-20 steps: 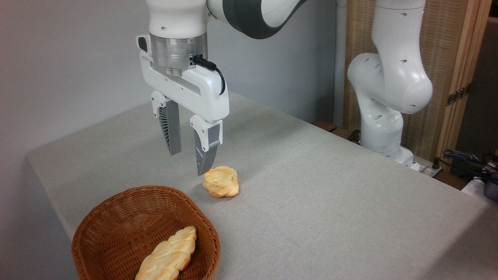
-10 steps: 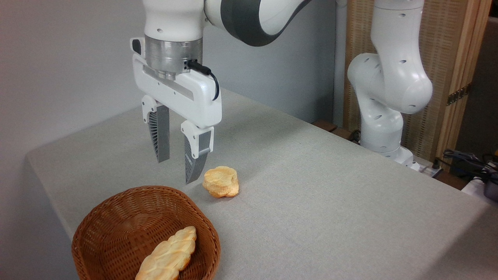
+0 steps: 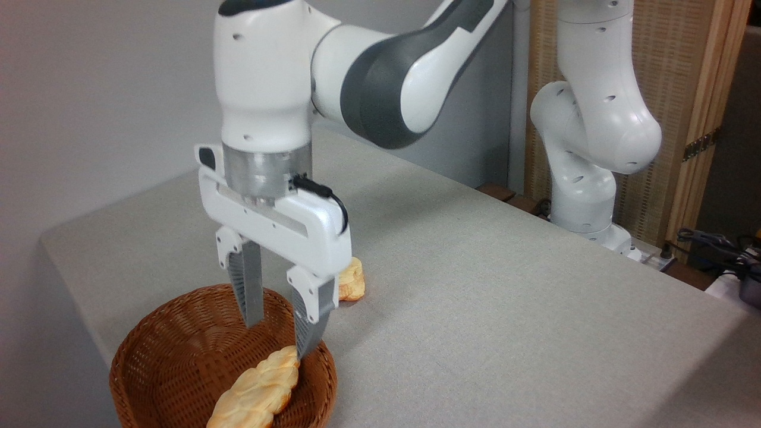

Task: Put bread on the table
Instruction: 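Lower the gripper into the basket and close it on the long bread loaf, then lift the bread loaf out of the basket and carry it beside the round bun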

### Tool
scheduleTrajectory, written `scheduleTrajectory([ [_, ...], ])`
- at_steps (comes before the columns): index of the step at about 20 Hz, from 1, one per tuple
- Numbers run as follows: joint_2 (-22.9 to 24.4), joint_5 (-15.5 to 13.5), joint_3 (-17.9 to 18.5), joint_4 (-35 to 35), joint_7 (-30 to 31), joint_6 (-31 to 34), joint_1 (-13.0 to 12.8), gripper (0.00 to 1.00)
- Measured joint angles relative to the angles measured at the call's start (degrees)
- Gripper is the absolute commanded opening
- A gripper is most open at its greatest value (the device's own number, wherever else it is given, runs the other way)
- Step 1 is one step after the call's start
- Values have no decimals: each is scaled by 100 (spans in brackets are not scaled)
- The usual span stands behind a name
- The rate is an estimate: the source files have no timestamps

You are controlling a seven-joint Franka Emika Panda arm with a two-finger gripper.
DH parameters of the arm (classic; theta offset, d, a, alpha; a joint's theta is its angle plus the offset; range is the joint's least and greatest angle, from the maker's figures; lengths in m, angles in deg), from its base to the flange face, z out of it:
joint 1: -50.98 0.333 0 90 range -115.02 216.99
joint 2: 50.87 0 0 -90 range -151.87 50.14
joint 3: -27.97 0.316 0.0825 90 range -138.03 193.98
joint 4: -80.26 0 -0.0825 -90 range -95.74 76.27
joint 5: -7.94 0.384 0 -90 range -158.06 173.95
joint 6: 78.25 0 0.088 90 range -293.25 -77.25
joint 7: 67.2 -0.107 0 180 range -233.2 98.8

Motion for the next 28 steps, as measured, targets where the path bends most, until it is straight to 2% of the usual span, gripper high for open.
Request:
scheduleTrajectory([
  [3, -179, -185, 30, -1, 185, -283, 105, 100],
  [7, -489, -358, 30, -1, 535, -735, 104, 100],
  [10, -667, -537, 30, -1, 576, -965, 103, 100],
  [15, -857, -555, -2, 4, 576, -1049, 95, 98],
  [17, -889, -555, -25, 6, 576, -1068, 81, 65],
  [18, -902, -555, -29, 9, 576, -1080, 69, 51],
  [19, -909, -555, -30, 12, 576, -1090, 58, 46],
  [26, -910, -555, -30, 50, 575, -1096, 34, 42],
  [28, -910, -555, -32, 52, 575, -1096, 29, 29],
])
